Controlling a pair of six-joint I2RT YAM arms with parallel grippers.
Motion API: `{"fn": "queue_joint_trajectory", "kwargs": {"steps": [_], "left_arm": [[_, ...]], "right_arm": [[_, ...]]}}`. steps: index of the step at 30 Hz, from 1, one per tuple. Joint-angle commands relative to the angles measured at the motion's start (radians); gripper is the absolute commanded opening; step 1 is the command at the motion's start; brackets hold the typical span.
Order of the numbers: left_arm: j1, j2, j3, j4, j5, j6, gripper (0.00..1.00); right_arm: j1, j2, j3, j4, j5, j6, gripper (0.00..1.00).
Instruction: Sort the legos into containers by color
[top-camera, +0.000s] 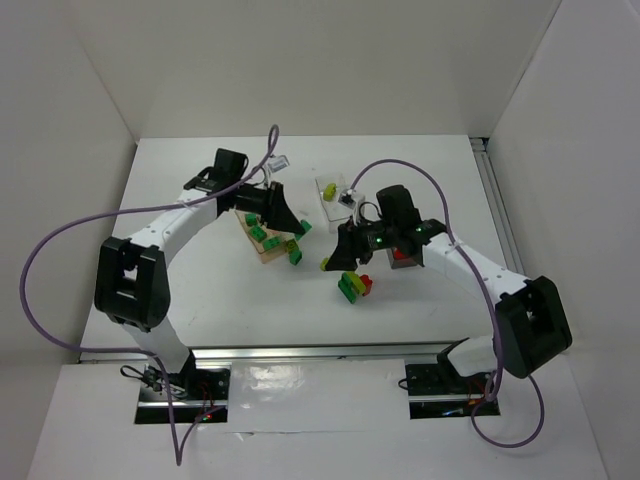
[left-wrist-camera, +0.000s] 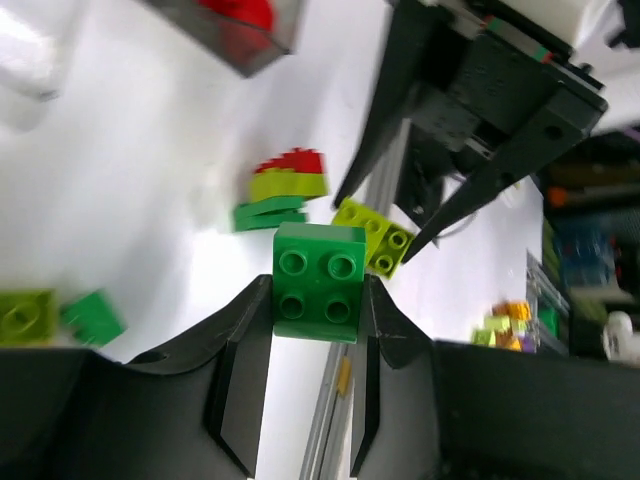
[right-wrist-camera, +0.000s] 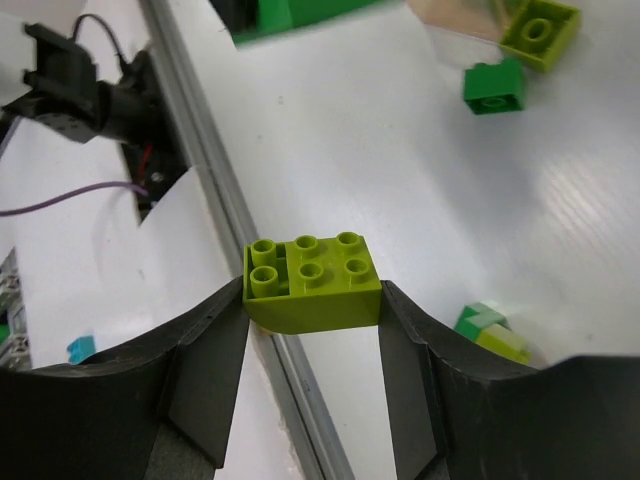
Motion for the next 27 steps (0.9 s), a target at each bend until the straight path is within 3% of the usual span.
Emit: {"fn": "queue_joint_trajectory", "kwargs": {"steps": [1,4,5,10,16,22,23,24,25,27], "left_arm": [[0.049,-0.022,0.018,0.042,-0.053,-0.085,0.00],[0.088,-0.031,0.007,0.051,-0.220,-0.187,0.00],[0.097,-0.041,0.007,0.027,-0.403,-0.218,0.00],[0.097,-0.041,-0.025,-0.058,-0.887,-0.411,0.00],[0.056,-0.022,-0.039,-0.076,-1.061,-0.465,0.00],[0.036,0.022,-0.050,-0.085,-1.132,-0.465,0.01],[0.036,0.022,-0.050,-0.075,-1.132,-0.465,0.08],[0.036,0.031,-0.050,-0.075,-1.132,-0.465,0.22],[0.036,0.031,-0.050,-0.075,-1.132,-0.465,0.54],[0.025,0.041,-0.028,-0.088,-1.132,-0.465,0.75]], "right_arm": [[-0.012,0.007,0.004,0.005,0.111,0.018,0.31],[-0.012,0.017,0.014,0.048,0.233,0.080,0.31],[-0.012,0.017,0.014,0.059,0.270,0.097,0.31],[-0.012,0.041,0.078,0.088,0.595,0.226,0.31],[-0.012,0.133,0.178,0.068,0.824,0.259,0.31],[-0.012,0.288,0.332,0.059,0.917,0.259,0.32],[-0.012,0.308,0.349,0.059,0.927,0.259,0.32],[-0.023,0.352,0.383,0.059,0.927,0.259,0.34],[-0.023,0.377,0.405,0.059,0.917,0.250,0.34],[-0.023,0.428,0.475,0.059,0.904,0.249,0.40]]}}
